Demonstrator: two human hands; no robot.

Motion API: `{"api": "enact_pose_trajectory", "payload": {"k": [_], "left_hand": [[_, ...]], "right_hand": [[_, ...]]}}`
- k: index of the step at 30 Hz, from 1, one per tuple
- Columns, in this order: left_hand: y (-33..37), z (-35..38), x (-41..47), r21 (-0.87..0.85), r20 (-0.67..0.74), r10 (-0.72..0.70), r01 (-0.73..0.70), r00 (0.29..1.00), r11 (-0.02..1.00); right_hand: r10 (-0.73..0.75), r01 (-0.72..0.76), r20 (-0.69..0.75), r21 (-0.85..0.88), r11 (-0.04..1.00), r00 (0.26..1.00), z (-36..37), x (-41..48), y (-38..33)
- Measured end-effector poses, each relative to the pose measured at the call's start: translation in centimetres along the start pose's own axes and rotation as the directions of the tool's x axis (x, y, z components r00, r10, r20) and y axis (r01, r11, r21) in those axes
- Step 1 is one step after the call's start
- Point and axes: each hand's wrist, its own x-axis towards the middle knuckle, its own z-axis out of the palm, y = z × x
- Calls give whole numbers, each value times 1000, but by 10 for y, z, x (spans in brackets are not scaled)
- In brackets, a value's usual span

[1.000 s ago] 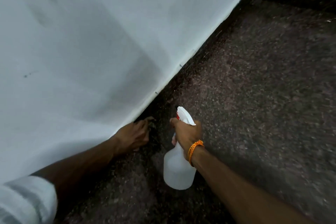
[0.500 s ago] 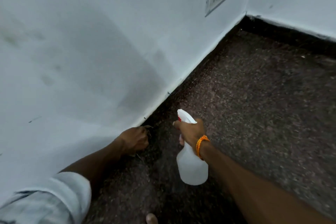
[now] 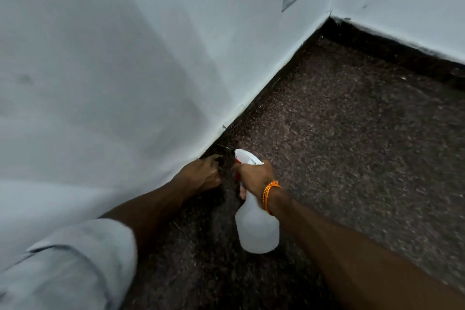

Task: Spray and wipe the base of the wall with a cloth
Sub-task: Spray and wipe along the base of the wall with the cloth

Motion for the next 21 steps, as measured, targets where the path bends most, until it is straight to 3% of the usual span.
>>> {"api": "enact_pose_trajectory", "payload": {"k": [3, 8, 11, 15, 21], "left_hand": [[7, 16, -27, 70, -21, -16, 18, 1000, 997], [10, 17, -27, 106, 61, -2, -5, 998, 994], [-14, -11, 10, 36, -84, -14, 17, 996, 999], [-31, -46, 36, -17, -132, -75, 73, 988, 997], [-6, -8, 9, 40, 4, -38, 38, 999, 998]], "right_hand": [[3, -4, 35, 37, 999, 999, 8, -1, 0], [16, -18, 35, 56, 998, 999, 7, 0, 4], [25, -29, 46, 79, 996, 999, 4, -5, 5], [30, -31, 11, 148, 989, 1000, -11, 4, 5], [45, -39, -34, 139, 990, 998, -37, 20, 12]]}}
